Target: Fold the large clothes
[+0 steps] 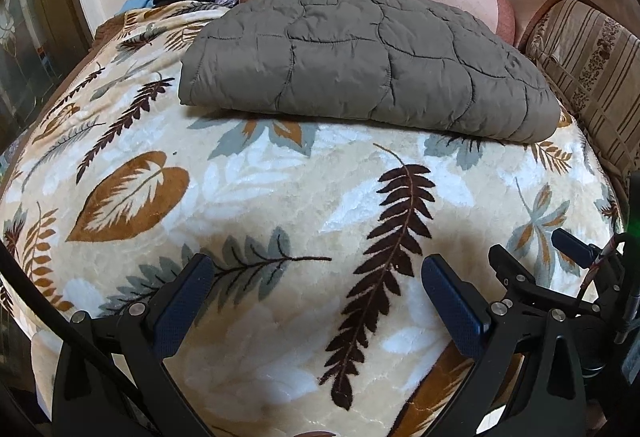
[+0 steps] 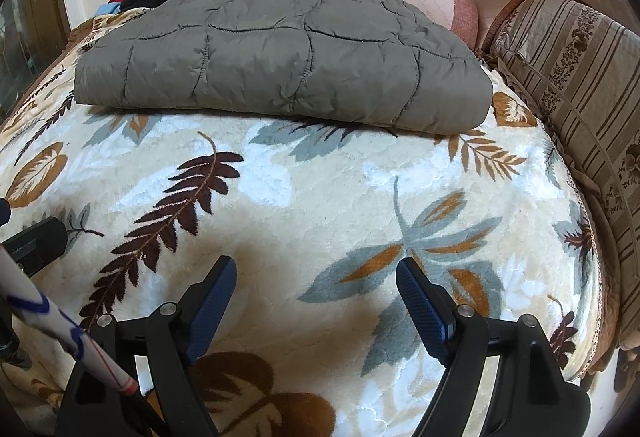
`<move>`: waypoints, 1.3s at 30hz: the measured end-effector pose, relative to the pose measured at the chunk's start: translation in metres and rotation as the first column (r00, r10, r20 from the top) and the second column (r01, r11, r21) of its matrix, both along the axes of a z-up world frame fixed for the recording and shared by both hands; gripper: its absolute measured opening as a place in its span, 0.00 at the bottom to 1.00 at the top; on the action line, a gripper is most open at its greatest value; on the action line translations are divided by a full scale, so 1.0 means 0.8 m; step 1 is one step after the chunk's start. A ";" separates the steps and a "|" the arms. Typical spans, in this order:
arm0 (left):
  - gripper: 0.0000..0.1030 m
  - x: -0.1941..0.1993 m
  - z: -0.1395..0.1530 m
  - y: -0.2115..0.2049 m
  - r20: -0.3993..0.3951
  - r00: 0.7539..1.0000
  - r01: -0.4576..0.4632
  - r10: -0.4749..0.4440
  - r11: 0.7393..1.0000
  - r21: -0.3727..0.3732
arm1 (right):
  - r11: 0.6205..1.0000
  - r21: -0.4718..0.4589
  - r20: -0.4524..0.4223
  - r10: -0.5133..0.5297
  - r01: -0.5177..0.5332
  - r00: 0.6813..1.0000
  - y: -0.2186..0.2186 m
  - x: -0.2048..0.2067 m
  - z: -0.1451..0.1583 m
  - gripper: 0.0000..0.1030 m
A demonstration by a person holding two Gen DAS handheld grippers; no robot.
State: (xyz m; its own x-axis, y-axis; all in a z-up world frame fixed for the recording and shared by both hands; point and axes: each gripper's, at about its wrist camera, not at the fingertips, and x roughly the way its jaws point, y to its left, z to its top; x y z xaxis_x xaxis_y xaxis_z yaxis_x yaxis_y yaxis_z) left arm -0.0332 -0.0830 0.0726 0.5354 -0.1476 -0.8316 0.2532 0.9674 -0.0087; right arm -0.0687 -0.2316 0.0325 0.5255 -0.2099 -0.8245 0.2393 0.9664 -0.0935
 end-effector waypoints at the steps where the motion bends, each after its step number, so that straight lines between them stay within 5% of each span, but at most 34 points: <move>1: 1.00 0.001 -0.001 0.000 -0.002 1.000 0.000 0.000 1.000 -0.001 | 1.000 -0.001 0.000 0.000 0.000 1.000 0.000 0.000 0.000 0.84; 39: 1.00 -0.001 -0.001 0.015 0.000 0.999 -0.035 0.035 0.998 -0.044 | 0.998 -0.062 0.076 -0.013 0.018 0.997 0.014 -0.006 0.038 0.86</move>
State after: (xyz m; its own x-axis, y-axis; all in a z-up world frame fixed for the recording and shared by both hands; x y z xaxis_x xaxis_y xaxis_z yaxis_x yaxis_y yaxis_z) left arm -0.0341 -0.0711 0.0721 0.5419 -0.1648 -0.8241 0.2188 0.9744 -0.0510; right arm -0.0733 -0.2204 0.0626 0.5824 -0.2686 -0.7672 0.2626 0.9554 -0.1351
